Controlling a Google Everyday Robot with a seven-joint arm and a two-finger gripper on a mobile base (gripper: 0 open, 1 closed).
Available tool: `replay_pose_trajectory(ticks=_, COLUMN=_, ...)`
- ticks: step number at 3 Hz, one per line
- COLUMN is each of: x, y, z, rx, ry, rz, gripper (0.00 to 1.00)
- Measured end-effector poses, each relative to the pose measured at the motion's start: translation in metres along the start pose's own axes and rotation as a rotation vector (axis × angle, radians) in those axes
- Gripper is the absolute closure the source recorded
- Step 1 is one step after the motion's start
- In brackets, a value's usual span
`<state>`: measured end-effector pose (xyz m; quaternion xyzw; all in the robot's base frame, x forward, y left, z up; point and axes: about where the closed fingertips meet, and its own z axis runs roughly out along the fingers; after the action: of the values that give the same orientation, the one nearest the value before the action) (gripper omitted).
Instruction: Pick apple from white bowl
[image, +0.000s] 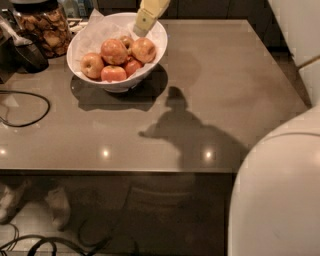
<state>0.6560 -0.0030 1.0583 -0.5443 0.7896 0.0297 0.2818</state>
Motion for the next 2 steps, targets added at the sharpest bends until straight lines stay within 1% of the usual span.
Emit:
replay_pose_trajectory(ticks=1, x=-0.027, y=-0.001, z=0.013, rx=-0.030, ry=-0.046, rz=0.014, gripper=0.00)
replay_pose_trajectory(ticks=2, x=-0.051, y=0.000, z=0.032, rx=-0.051, ry=-0.039, rz=0.004, gripper=0.00)
